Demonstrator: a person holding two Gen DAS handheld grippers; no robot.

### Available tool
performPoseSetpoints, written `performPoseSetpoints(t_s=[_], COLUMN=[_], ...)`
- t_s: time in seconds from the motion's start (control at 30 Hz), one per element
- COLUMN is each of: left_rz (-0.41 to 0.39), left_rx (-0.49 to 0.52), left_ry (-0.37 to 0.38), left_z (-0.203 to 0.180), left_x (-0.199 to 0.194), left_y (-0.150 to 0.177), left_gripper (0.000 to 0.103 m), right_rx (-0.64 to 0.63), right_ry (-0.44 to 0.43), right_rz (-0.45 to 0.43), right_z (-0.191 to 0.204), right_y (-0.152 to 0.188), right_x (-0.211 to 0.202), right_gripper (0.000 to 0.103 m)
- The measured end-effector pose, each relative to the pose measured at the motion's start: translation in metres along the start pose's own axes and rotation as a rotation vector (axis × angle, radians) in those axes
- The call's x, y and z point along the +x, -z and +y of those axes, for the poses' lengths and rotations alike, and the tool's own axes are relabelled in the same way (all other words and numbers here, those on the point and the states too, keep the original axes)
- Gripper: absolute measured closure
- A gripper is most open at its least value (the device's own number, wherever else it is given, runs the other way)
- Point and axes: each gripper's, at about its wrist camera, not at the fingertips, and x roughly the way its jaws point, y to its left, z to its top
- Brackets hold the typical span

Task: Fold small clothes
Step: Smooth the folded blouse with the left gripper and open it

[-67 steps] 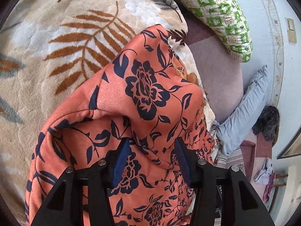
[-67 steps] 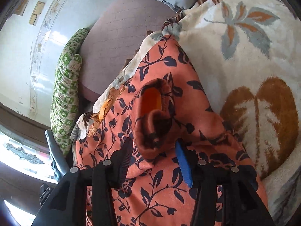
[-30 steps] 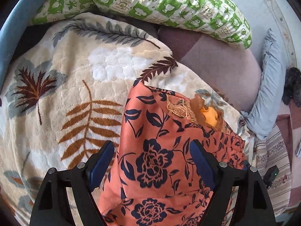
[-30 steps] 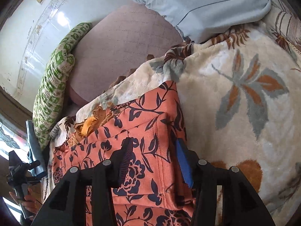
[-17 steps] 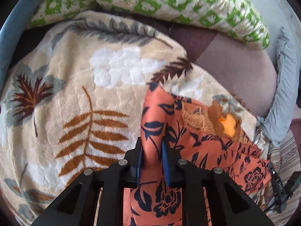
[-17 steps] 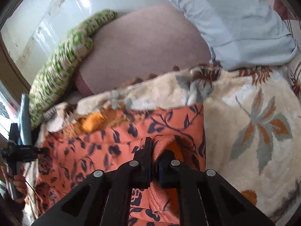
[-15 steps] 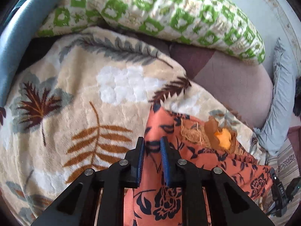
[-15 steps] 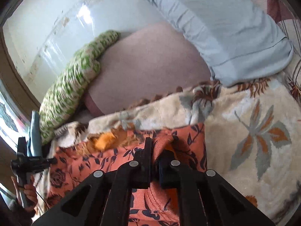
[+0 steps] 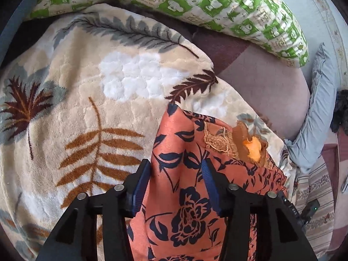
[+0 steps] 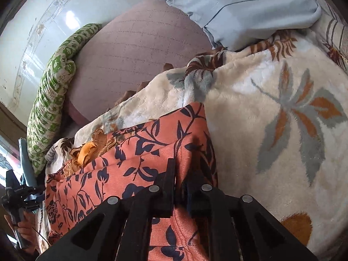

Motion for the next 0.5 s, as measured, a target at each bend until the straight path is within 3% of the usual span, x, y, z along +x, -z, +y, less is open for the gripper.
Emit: performPoseSetpoints(t_s=[0.07,0.13,0.3,0.37,0.5], left_rz=[-0.003,0.015,-0.167,-0.182,-0.129], left_rx=[0.036,0.07,0.087,0.083,0.087], left_ry=[-0.078,-0.132,-0.125,-0.181,-0.293], left_z=[-0.007,-0.014,-0.021,-0.018,-0.011], left_x=[0.009,0.018,-0.019,-0.017,0.017], left_y=[0.006,0.01,0.011,0.006,0.003], left_gripper=[0.058,0.087,0.092,0.092,0.092], right_rx=[-0.018,-0.052,-0.04,-0.03,-0.015], right_ry=[0.015,0.023,-0.136,-0.11,0.022], right_rz=[0.0,0.0,-0.145,-0.124,-0.013], right_z=[0.003,0.009,0.021,0.018,-0.003], right_y=[0.001,0.0,-0.007,-0.008,0.004], right_x=[0.0,-0.002,-0.048,-0.042,-0.002], right_gripper=[0.092,0.095,0.098,0.098,0.097])
